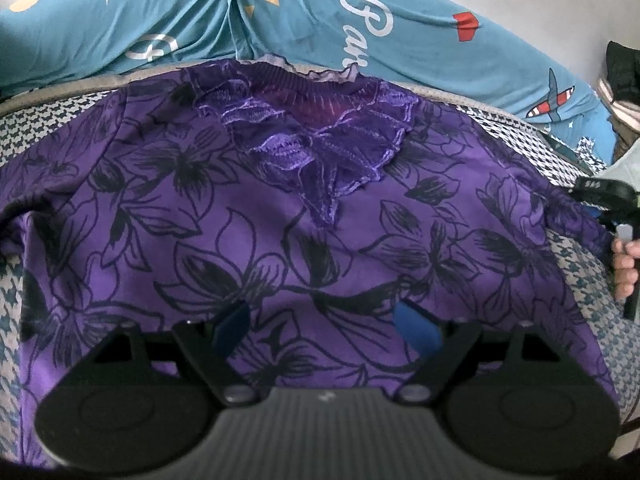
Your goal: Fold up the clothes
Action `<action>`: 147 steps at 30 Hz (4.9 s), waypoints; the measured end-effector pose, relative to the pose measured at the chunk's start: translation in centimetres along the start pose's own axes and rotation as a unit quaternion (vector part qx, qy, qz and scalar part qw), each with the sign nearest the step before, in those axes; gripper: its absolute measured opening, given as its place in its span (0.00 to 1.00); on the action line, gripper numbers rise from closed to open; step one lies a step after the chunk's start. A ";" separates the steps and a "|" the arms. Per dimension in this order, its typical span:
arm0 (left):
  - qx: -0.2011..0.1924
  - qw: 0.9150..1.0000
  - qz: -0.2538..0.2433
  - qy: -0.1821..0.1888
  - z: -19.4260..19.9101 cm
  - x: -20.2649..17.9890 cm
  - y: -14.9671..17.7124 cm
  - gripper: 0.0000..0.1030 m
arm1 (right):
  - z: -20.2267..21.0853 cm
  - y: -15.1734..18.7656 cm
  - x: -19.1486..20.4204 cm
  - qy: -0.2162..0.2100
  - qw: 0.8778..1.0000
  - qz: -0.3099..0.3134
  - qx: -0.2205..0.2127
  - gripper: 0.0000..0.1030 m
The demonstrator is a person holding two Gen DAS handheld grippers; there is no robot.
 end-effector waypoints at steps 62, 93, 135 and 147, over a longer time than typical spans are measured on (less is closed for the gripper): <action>0.007 0.998 -0.052 -0.045 -1.1 0.0 0.8 0.84 | 5.4 1.7 -18.0 0.071 0.961 -0.265 0.034 0.29; 0.008 0.998 -0.048 -0.045 -1.4 0.1 0.6 0.88 | 4.4 -1.4 -13.6 -0.009 0.960 -0.277 -0.041 0.08; -0.109 0.984 0.082 -0.116 8.2 11.4 -5.8 0.92 | 14.3 6.4 27.9 -0.326 0.936 0.128 -0.037 0.24; -0.104 0.983 0.094 -0.119 9.2 13.2 -4.8 0.92 | 12.8 11.4 25.6 -0.340 0.917 0.206 0.026 0.44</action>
Point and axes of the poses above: each gripper's, at about its wrist camera, not at the fingertips, and z roughly against the way its jaws point, x to its left, y to its underside, the point moved 7 cm from there along -z, roughly the way its jaws point, and after that the axes turned 14 degrees about y, right-handed, at the moved point
